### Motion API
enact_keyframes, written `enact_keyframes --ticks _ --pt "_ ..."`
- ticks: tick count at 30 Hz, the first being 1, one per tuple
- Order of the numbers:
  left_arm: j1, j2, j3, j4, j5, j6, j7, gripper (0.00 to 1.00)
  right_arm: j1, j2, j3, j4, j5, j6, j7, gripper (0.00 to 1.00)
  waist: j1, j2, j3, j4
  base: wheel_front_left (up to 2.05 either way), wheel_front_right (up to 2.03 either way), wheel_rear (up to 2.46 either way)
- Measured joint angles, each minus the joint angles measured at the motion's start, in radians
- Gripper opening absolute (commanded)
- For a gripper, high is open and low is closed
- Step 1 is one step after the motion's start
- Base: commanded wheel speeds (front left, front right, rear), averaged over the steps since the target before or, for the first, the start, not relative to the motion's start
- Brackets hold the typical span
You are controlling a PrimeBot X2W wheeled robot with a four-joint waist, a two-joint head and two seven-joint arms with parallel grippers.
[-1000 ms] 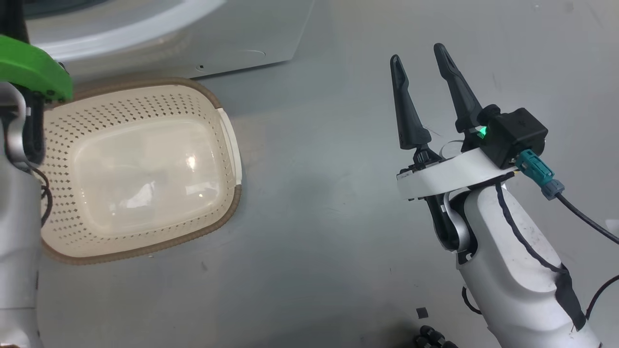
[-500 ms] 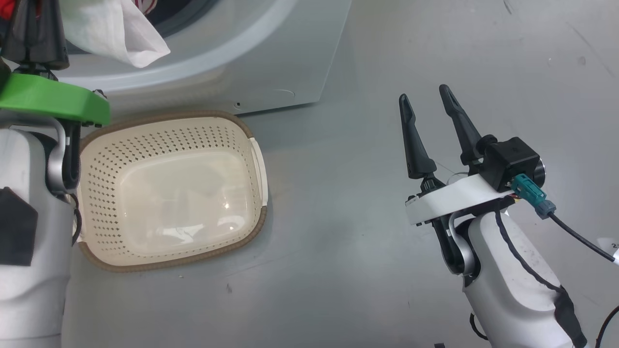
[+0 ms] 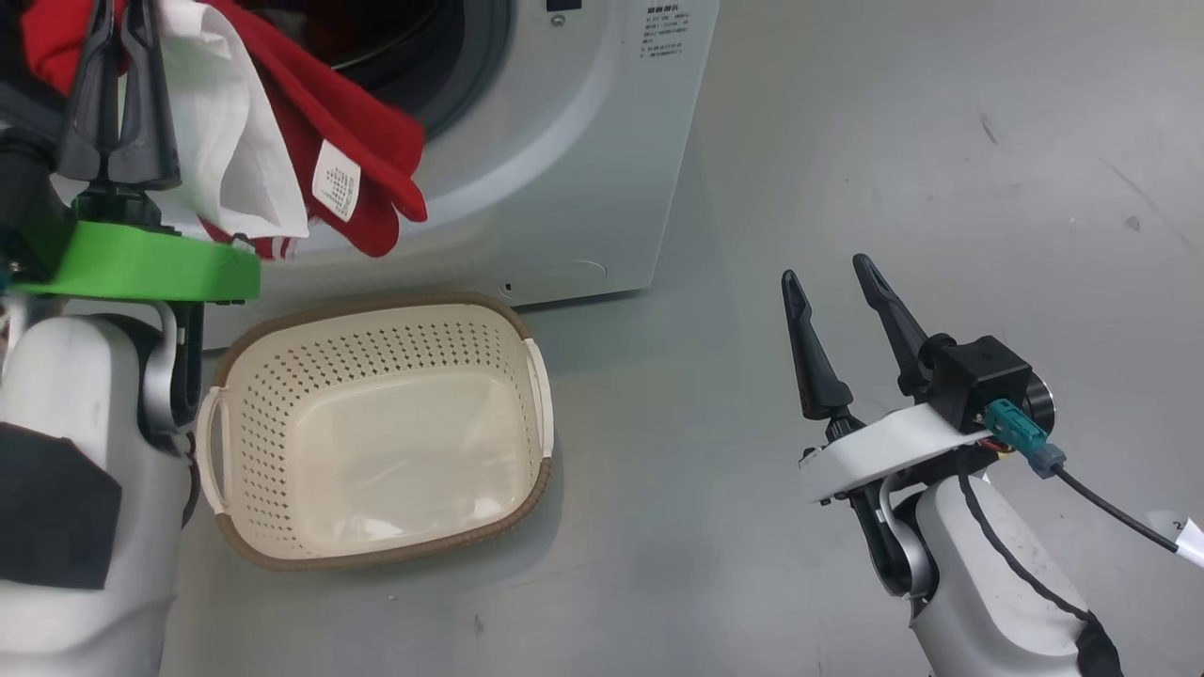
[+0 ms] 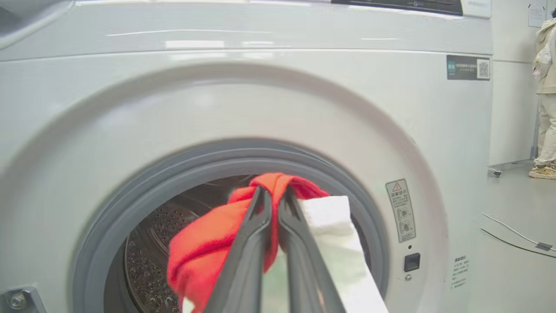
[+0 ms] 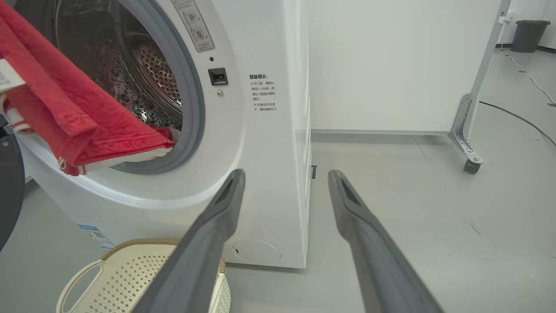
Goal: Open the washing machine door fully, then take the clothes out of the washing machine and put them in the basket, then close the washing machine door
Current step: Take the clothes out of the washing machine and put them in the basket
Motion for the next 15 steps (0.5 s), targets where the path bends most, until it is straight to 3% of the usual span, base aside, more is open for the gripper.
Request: enact_keyframes --ticks 15 --pt "0.186 -0.021 -0.011 -0.117 0.019 0.04 0.012 0.0 0.074 0.0 -0.001 0.014 -0.003 0.021 0.0 1.0 0.0 0.0 -0.13 0.018 0.0 0.0 0.0"
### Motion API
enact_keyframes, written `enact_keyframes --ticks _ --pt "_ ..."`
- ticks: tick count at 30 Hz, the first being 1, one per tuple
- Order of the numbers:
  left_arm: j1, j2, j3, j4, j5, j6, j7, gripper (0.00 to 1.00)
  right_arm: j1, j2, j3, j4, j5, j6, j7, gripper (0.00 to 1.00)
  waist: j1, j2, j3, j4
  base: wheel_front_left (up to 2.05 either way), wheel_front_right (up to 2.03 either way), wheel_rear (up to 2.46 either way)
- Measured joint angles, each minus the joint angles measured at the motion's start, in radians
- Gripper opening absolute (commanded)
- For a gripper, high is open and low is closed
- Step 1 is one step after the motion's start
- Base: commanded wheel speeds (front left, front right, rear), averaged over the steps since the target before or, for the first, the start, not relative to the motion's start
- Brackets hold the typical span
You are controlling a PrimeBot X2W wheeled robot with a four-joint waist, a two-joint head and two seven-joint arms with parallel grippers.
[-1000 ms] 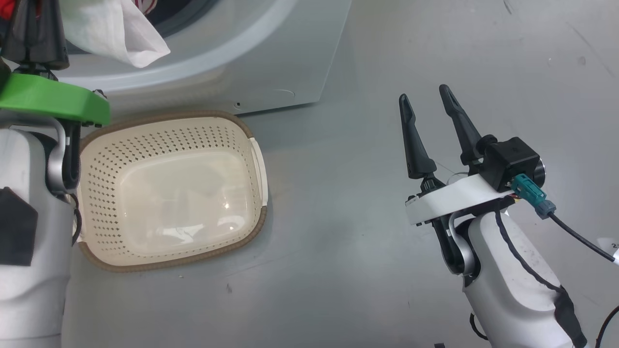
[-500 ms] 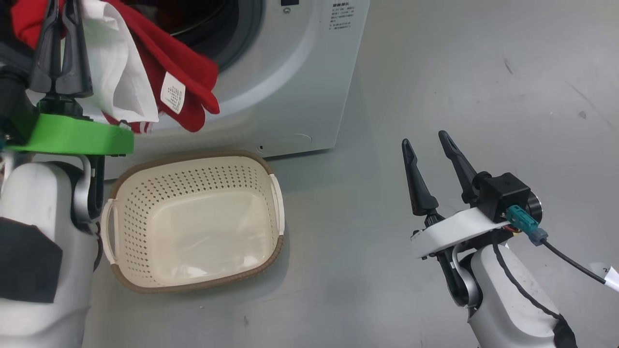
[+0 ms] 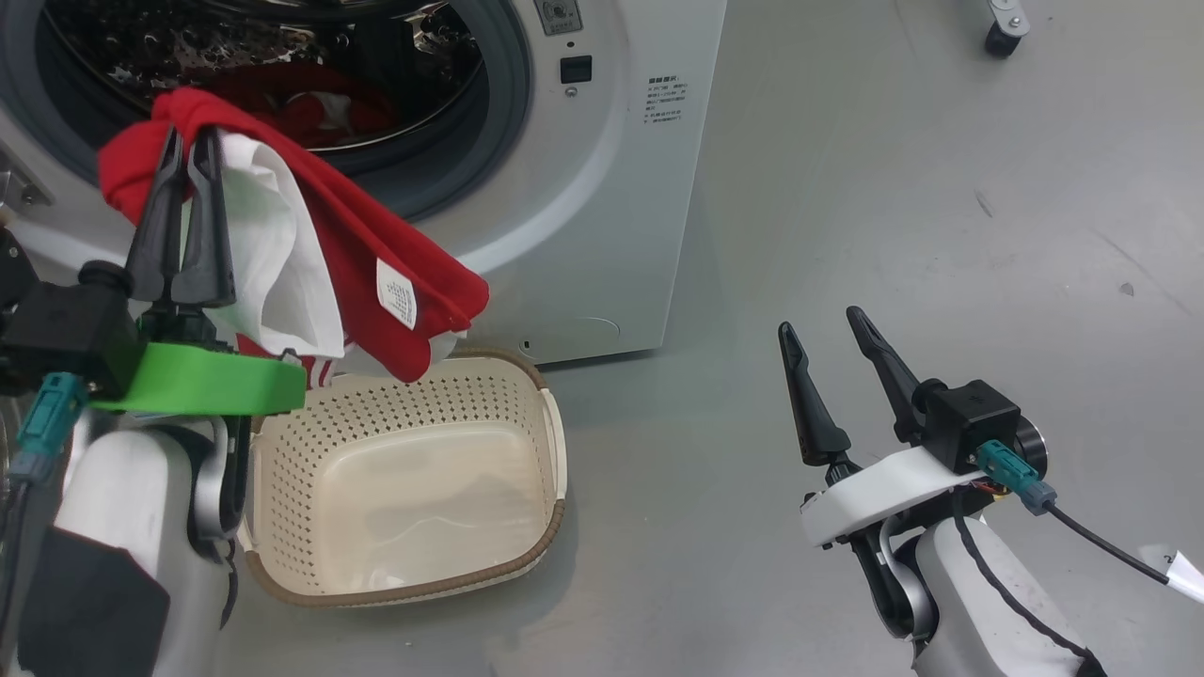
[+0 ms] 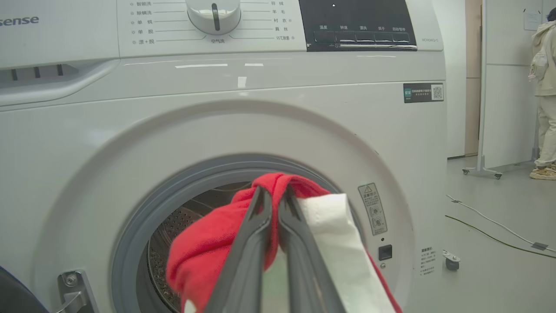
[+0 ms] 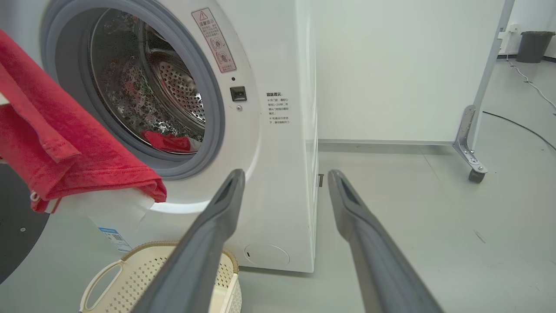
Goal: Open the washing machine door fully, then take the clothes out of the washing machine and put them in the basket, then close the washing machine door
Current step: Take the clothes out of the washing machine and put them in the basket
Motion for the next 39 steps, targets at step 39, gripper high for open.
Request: enact_keyframes --ticks 39 --pt "0.134 -0.027 0.054 0.297 -0.126 0.007 0.106 0.0 -0.105 0.0 0.031 -0.145 -0.015 0.007 0.0 1.0 0.0001 0.0 0.312 -0.092 0.0 0.0 0.0"
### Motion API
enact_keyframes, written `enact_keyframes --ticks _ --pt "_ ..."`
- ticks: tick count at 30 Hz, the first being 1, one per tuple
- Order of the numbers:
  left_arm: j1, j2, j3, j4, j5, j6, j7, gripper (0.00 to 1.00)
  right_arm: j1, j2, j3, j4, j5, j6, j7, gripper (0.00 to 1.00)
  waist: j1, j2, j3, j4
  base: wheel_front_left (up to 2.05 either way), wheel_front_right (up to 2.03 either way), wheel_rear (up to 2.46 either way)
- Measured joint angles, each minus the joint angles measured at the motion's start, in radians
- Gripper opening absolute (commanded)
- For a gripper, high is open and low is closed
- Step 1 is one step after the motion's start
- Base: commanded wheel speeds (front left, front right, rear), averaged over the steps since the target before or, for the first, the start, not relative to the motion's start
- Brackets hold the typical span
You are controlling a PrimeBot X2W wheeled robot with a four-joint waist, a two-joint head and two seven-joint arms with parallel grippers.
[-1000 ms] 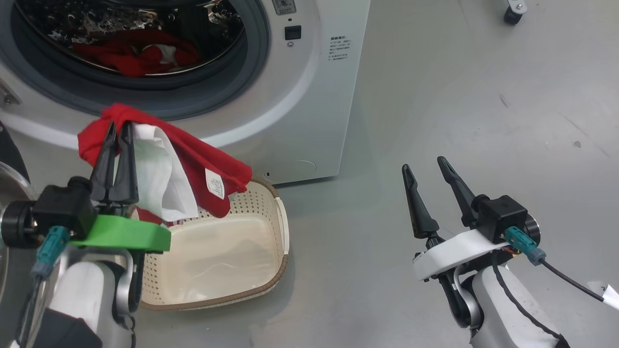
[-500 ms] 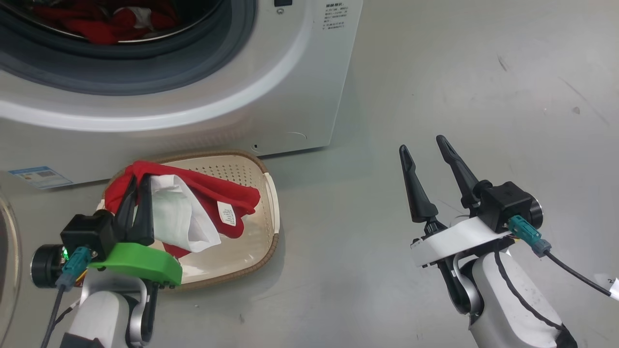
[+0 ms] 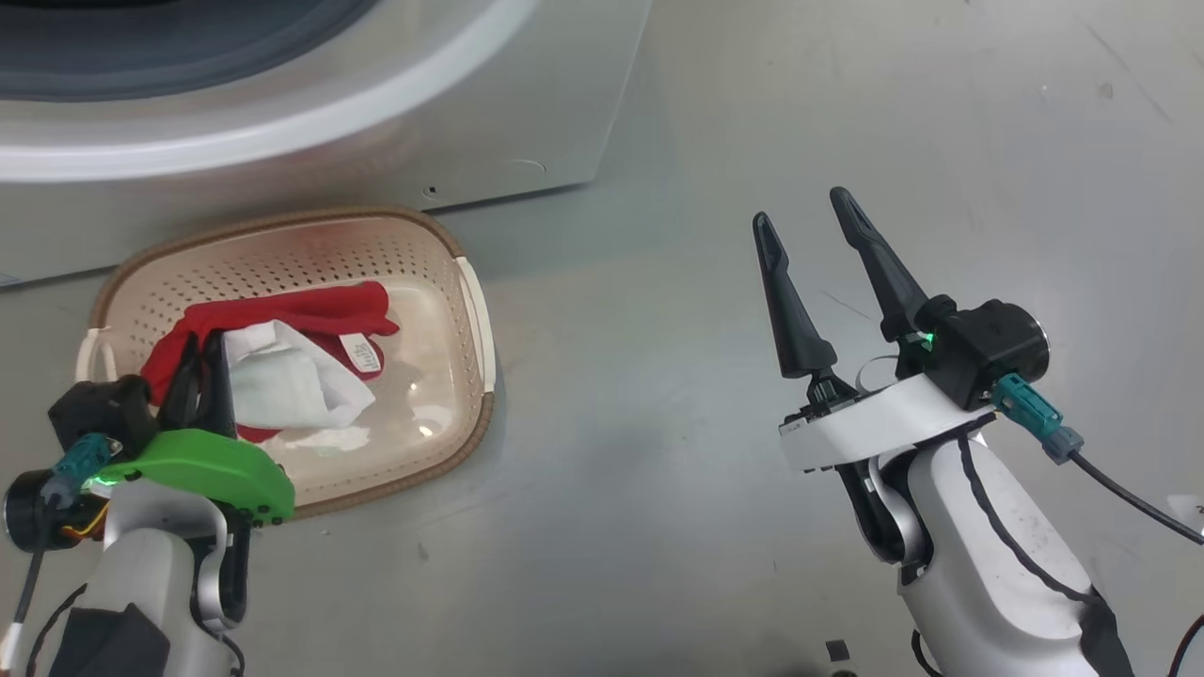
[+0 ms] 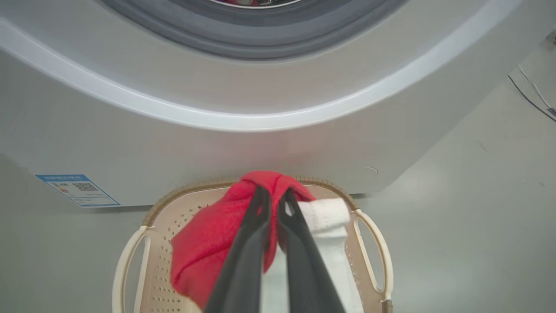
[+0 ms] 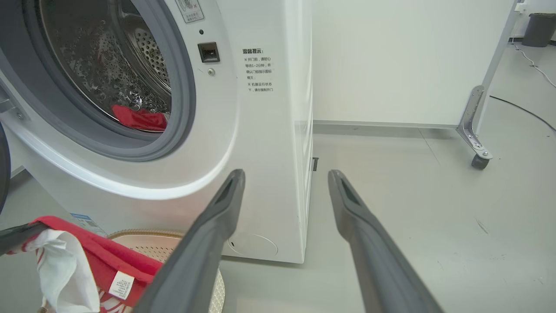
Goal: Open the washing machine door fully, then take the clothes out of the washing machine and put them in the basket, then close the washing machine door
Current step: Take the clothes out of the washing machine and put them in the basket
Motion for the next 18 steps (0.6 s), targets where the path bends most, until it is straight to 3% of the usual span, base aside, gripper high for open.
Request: enact_keyframes --ticks 18 --pt "-0.161 -0.004 0.026 0.267 -0.061 -0.044 0.026 0.0 -0.113 0.001 0.018 -0.054 0.042 -0.036 0.0 1.0 0.0 0.0 0.22 -0.063 0.0 0.0 0.0"
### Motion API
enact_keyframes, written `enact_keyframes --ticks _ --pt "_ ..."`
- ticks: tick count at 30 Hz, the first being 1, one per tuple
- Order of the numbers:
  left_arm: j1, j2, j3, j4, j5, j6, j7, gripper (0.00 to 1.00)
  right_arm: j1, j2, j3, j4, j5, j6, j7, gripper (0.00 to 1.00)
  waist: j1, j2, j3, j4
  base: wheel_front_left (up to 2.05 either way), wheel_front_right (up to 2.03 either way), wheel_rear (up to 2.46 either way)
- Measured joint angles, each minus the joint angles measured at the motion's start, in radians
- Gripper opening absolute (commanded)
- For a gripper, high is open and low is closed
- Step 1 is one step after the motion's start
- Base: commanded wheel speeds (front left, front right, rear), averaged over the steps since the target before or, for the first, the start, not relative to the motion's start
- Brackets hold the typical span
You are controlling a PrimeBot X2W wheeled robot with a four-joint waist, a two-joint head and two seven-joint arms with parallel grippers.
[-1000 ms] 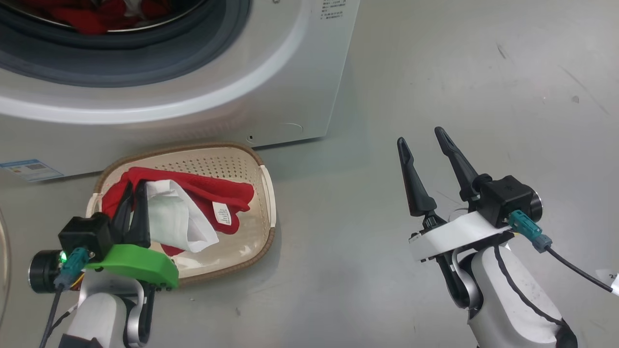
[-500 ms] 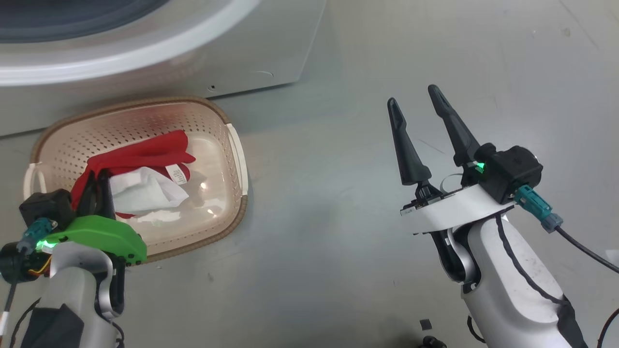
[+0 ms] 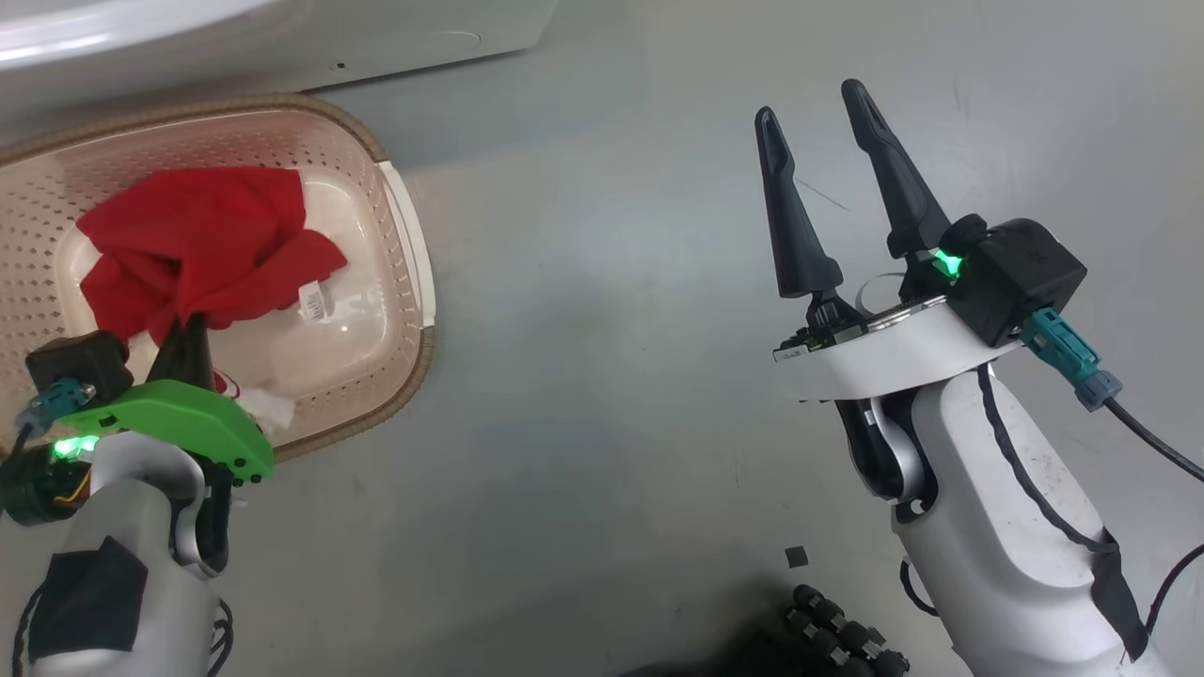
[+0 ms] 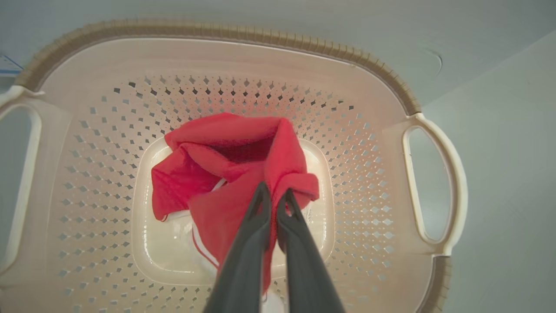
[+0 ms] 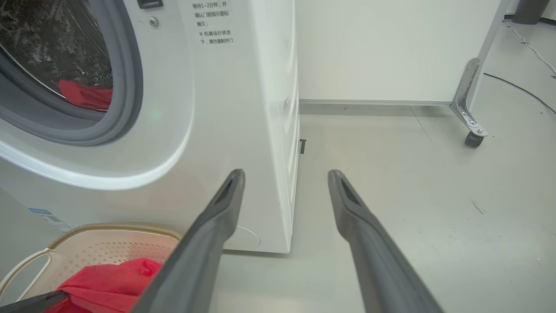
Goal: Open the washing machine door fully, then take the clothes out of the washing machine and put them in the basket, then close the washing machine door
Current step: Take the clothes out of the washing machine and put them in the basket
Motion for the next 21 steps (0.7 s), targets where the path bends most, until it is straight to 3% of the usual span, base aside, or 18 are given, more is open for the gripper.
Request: enact_keyframes --ticks 17,18,19,20,21 --pt "-0.101 -0.004 -0.014 0.177 -0.006 -0.053 -0.036 0.0 -0.025 0.0 0.002 0.017 0.007 -0.016 0.0 1.0 0.0 0.0 0.043 -0.005 0.0 0.0 0.0" --pt "-0.102 -0.005 -0.016 0.185 -0.006 -0.059 -0.038 0.04 -0.025 0.0 0.002 0.021 0.007 -0.016 0.0 1.0 0.0 0.0 0.04 -0.003 0.0 0.0 0.0" --pt "-0.102 -0.006 -0.017 0.197 -0.006 -0.063 -0.043 0.29 -0.025 0.0 0.002 0.026 0.007 -0.016 0.0 1.0 0.0 0.0 0.036 -0.001 0.0 0.0 0.0" --pt "-0.102 -0.007 -0.019 0.205 -0.006 -0.066 -0.052 0.74 -0.025 0.0 0.002 0.029 0.007 -0.016 0.0 1.0 0.0 0.0 0.031 0.001 0.0 0.0 0.0" --pt "-0.103 -0.009 -0.021 0.213 -0.005 -0.07 -0.056 1.0 -0.025 0.0 0.002 0.032 0.007 -0.016 0.0 1.0 0.0 0.0 0.027 0.003 0.0 0.0 0.0"
